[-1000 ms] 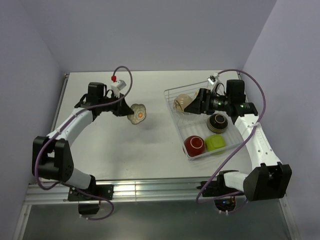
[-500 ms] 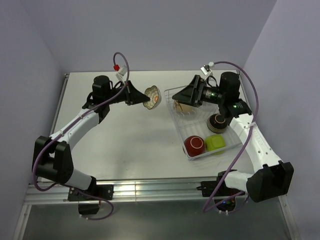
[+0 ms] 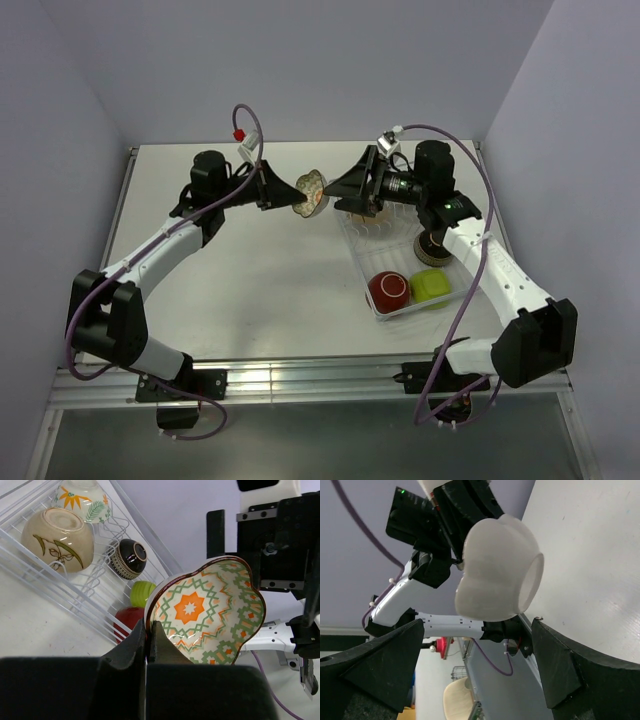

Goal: Load the bowls into the dish rack

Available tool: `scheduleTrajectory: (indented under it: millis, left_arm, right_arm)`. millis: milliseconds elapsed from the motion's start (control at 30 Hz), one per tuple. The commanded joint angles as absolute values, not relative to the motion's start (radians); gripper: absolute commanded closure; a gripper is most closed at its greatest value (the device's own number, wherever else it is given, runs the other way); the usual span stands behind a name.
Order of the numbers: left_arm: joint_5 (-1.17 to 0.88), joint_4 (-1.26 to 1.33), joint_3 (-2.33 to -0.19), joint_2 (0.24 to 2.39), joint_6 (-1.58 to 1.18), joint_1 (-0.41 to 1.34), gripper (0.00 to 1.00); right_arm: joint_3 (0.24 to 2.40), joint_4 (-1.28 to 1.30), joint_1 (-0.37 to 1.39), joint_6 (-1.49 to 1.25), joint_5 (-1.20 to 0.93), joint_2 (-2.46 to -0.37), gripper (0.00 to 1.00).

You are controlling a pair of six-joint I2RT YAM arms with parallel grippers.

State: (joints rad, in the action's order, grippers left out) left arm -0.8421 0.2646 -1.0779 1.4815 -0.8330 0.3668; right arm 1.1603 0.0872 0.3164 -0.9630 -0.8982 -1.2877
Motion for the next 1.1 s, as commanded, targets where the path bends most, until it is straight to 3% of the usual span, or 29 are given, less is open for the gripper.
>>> scheduleTrajectory:
  millis: [0, 333, 533, 767, 967, 1067]
  left_arm:
    - [-0.845, 0.321, -1.132, 1.47, -0.842, 0.376, 1.0]
    - [-0.842, 0.299, -1.141, 1.471, -0.821, 0.393, 1.0]
    - [-0.838, 0.278, -1.141, 1.473, -0.805, 0.4, 1.0]
    - [-0.841, 0.281, -1.135, 1.47, -0.808, 0.403, 1.0]
    - [-0.844, 0.275, -1.135, 1.47, -0.799, 0.403, 1.0]
    - [-0.845, 0.27, -1.137, 1.473, -0.79, 0.405, 0.99]
  right_arm:
    - [1.209, 0.048, 0.322, -1.002, -0.881, -1.315, 0.05]
    - [1.247, 0.078, 0.36, -0.947, -0.864, -1.341, 0.08]
    - [1.269, 0.104, 0.379, -0.9, -0.854, -1.338, 0.25]
    - [1.261, 0.11, 0.383, -0.894, -0.85, -1.342, 0.31]
    - [1.255, 0.118, 0.383, -0.876, -0.848, -1.338, 0.49]
    - [1.258, 0.13, 0.383, -0.854, -0.848, -1.338, 0.74]
